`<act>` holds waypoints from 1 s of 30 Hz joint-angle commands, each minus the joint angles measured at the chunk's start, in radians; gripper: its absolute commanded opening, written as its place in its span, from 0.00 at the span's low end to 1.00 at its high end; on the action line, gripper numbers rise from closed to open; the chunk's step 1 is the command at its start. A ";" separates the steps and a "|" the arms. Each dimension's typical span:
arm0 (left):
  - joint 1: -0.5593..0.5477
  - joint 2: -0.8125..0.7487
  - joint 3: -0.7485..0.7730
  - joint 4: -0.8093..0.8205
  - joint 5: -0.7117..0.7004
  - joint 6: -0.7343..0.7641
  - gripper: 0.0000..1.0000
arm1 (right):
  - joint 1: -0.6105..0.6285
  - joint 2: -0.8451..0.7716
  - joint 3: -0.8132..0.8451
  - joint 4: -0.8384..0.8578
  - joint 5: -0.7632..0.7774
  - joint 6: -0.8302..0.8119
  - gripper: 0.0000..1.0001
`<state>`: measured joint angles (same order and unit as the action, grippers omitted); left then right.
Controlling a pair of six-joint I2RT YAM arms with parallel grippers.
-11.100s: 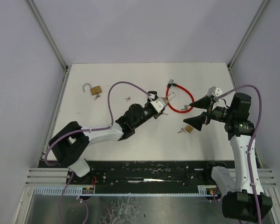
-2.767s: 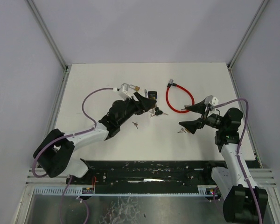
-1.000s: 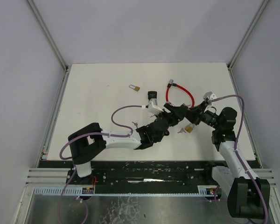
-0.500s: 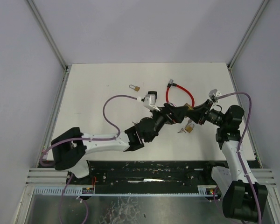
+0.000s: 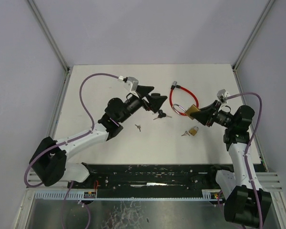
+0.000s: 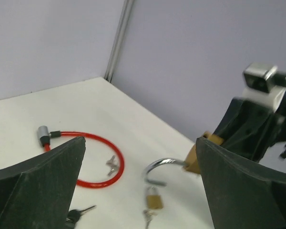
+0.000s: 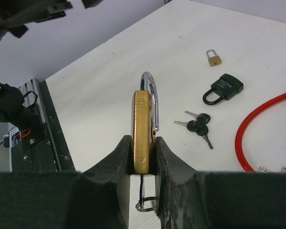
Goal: Lock with the key
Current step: Pick up the lock from the center of the board.
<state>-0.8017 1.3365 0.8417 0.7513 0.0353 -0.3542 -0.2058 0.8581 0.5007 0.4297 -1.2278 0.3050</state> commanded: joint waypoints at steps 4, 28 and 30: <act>0.110 0.066 -0.173 0.352 0.492 0.157 0.96 | -0.006 0.001 0.152 -0.177 -0.089 -0.199 0.00; 0.124 0.305 -0.059 0.305 0.593 -0.282 0.25 | -0.024 0.013 0.151 -0.263 -0.091 -0.281 0.00; 0.127 0.334 -0.013 0.206 0.581 -0.278 0.18 | -0.024 0.015 0.150 -0.262 -0.093 -0.280 0.00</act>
<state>-0.6834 1.6314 0.7425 1.0683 0.6193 -0.5804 -0.2249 0.8883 0.5880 0.1017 -1.2774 0.0319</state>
